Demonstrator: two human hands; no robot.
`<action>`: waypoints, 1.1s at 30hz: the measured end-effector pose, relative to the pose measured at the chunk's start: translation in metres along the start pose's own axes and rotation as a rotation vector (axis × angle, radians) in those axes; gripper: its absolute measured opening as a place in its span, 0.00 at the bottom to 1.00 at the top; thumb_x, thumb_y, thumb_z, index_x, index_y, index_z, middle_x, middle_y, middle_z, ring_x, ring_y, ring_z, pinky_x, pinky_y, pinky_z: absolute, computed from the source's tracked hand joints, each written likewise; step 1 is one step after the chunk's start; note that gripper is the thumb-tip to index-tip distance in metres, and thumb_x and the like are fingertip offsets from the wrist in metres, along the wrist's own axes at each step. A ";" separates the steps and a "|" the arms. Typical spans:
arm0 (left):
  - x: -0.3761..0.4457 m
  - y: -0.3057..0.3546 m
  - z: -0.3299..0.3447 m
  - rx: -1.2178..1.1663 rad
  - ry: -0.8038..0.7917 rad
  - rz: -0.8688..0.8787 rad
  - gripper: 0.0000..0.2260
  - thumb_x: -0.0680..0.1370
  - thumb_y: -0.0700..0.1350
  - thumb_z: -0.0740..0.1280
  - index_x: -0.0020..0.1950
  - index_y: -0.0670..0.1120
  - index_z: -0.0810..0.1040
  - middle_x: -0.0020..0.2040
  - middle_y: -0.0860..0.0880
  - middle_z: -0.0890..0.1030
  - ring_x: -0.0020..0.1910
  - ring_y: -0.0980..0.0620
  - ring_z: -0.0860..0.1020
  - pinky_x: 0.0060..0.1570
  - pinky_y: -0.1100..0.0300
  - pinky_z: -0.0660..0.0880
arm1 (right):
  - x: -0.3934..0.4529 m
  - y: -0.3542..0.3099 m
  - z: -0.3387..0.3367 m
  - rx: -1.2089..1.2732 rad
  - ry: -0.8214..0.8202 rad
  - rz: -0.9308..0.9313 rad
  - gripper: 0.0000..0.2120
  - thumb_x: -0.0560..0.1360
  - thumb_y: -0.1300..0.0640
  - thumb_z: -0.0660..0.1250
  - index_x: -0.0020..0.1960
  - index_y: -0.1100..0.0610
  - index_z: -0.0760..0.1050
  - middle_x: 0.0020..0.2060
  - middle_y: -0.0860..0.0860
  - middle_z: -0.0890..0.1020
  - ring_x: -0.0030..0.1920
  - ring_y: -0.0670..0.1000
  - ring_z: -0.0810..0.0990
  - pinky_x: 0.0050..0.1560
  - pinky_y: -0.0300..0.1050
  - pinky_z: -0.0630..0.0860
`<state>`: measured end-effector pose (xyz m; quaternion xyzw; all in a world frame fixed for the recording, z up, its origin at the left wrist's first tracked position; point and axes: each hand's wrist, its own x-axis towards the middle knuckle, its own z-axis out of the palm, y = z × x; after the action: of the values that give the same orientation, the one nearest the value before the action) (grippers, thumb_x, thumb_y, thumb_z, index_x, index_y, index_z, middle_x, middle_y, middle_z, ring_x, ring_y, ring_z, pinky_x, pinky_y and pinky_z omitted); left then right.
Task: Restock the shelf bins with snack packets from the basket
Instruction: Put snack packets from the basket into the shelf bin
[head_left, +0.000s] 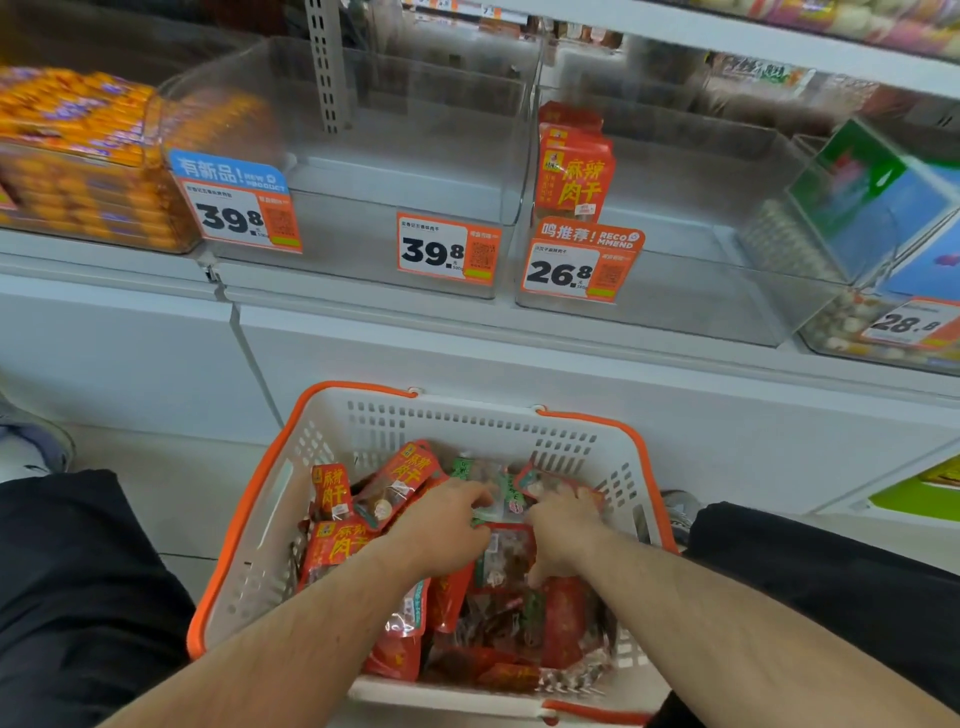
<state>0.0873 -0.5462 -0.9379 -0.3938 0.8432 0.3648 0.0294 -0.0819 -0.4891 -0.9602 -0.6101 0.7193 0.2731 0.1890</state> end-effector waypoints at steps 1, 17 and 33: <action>0.000 -0.001 0.000 0.023 0.004 -0.010 0.22 0.77 0.50 0.66 0.70 0.49 0.71 0.67 0.49 0.72 0.65 0.51 0.70 0.64 0.58 0.69 | -0.003 -0.002 -0.012 0.014 0.002 -0.024 0.30 0.65 0.40 0.77 0.62 0.53 0.76 0.61 0.54 0.76 0.63 0.58 0.71 0.64 0.55 0.65; 0.007 0.060 -0.083 -0.847 0.316 0.097 0.08 0.73 0.37 0.75 0.43 0.49 0.80 0.35 0.57 0.83 0.38 0.57 0.81 0.40 0.64 0.76 | -0.099 0.057 -0.211 1.029 0.747 -0.097 0.14 0.66 0.54 0.80 0.45 0.52 0.76 0.42 0.48 0.80 0.40 0.43 0.77 0.41 0.39 0.75; 0.010 0.111 -0.129 -0.972 0.288 0.156 0.06 0.80 0.46 0.66 0.50 0.47 0.82 0.41 0.51 0.85 0.40 0.56 0.83 0.38 0.66 0.74 | -0.089 0.063 -0.192 1.744 0.293 -0.086 0.14 0.74 0.55 0.73 0.57 0.61 0.80 0.43 0.57 0.79 0.33 0.50 0.65 0.30 0.40 0.59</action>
<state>0.0352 -0.5879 -0.7806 -0.3441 0.5985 0.6578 -0.3011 -0.1155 -0.5338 -0.7465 -0.3042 0.6651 -0.4606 0.5030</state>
